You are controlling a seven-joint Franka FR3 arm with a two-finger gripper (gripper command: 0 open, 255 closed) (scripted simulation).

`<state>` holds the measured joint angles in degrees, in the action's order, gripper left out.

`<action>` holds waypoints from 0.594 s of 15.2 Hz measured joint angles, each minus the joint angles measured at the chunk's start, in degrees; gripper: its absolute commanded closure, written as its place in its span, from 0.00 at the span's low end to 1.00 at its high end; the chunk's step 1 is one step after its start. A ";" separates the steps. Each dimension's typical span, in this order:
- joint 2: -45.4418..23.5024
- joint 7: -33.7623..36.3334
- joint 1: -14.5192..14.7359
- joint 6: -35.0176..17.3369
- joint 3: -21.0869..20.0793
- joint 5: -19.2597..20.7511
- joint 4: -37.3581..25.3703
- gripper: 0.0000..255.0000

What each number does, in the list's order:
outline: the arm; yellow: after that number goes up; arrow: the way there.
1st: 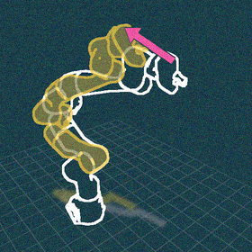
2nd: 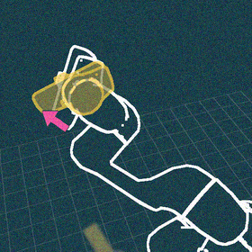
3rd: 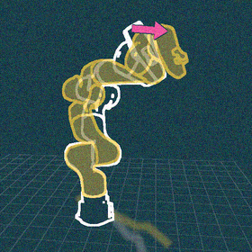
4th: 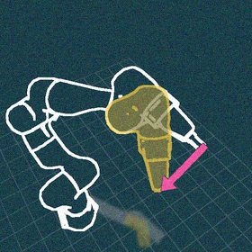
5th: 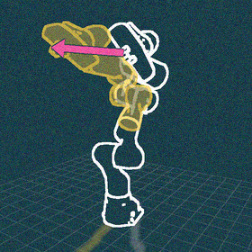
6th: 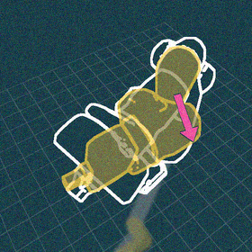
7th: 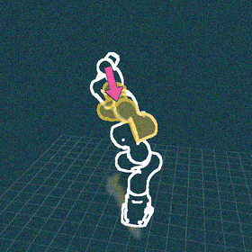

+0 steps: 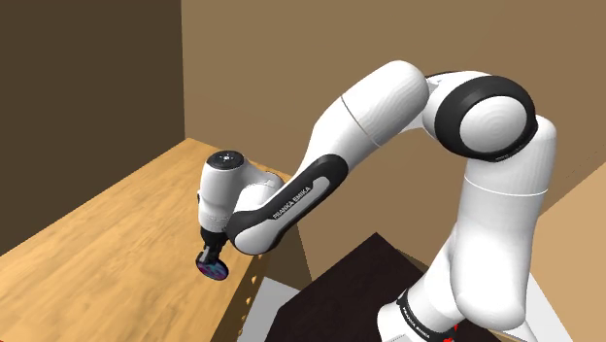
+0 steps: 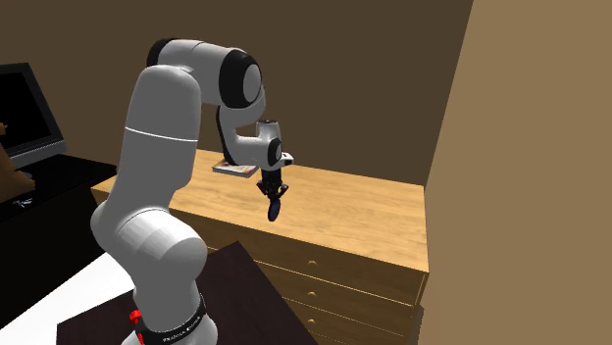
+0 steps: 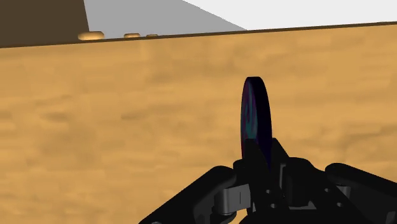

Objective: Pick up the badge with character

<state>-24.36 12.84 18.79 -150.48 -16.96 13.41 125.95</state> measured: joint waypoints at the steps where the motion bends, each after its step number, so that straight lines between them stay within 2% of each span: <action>1: 0.54 -0.27 -0.22 0.44 -0.22 -0.30 0.09 1.00; 9: 5.65 -2.44 -1.75 5.15 -2.18 -3.31 0.25 1.00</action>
<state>-18.70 10.40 17.05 -145.34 -19.14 10.10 126.20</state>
